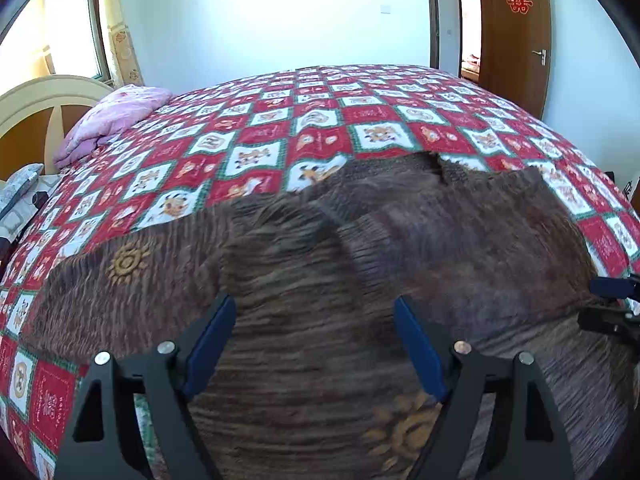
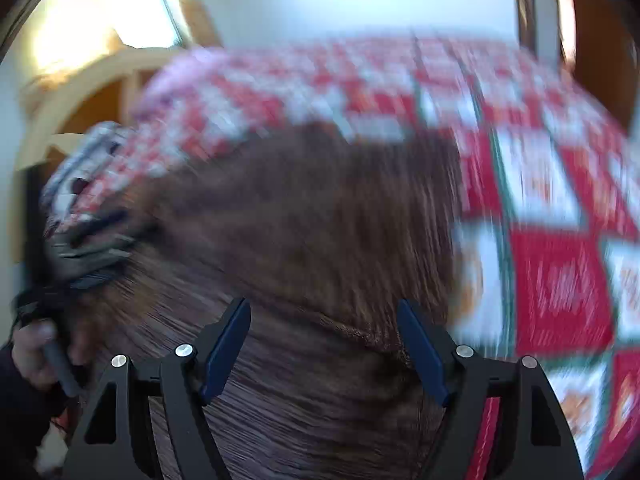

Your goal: Fold small clothes

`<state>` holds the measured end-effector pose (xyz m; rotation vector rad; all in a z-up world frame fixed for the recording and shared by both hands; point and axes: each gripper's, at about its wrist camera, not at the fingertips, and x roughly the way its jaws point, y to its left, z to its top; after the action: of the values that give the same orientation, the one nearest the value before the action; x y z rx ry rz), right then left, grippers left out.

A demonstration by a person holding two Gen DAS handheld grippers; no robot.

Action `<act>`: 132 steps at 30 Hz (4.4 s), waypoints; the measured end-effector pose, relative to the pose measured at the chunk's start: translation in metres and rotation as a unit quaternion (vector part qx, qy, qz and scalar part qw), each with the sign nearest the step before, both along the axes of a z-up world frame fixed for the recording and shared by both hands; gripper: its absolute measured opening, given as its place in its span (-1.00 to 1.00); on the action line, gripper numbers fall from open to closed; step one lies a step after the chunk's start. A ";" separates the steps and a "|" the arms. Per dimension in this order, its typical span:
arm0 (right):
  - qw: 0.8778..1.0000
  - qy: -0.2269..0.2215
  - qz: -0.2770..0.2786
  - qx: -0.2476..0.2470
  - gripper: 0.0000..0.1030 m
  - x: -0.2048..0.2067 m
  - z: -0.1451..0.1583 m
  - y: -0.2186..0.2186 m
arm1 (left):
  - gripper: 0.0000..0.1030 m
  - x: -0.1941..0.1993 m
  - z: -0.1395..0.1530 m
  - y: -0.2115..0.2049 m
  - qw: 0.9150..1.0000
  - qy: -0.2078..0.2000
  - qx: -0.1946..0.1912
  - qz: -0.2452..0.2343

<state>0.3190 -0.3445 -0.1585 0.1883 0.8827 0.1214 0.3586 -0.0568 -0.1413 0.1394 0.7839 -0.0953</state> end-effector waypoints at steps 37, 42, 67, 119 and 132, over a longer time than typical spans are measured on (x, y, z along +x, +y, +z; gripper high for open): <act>0.986 -0.042 0.076 -0.143 0.72 0.030 -0.023 0.120 | 0.79 -0.053 -0.017 0.318 0.928 0.029 -0.110 0.354; 0.987 -0.050 0.075 -0.135 0.74 0.030 -0.024 0.116 | 0.48 -0.042 -0.014 0.320 0.921 0.028 -0.181 0.344; 0.986 -0.068 0.066 -0.140 0.74 0.020 -0.022 0.117 | -0.80 0.002 -0.026 0.332 0.895 0.021 -0.269 0.354; 0.988 -0.142 -0.042 0.045 0.75 -0.108 0.019 -0.008 | 0.14 -0.032 0.035 -0.119 0.992 -0.088 0.040 -0.078; 0.989 -0.132 -0.041 0.048 0.75 -0.108 0.017 -0.005 | 0.78 -0.001 0.022 0.054 0.980 -0.098 0.138 0.106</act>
<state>0.2108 -0.3496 -0.1418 0.2918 0.6056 0.1092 0.3573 -0.0027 -0.1190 0.3224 0.6068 0.2290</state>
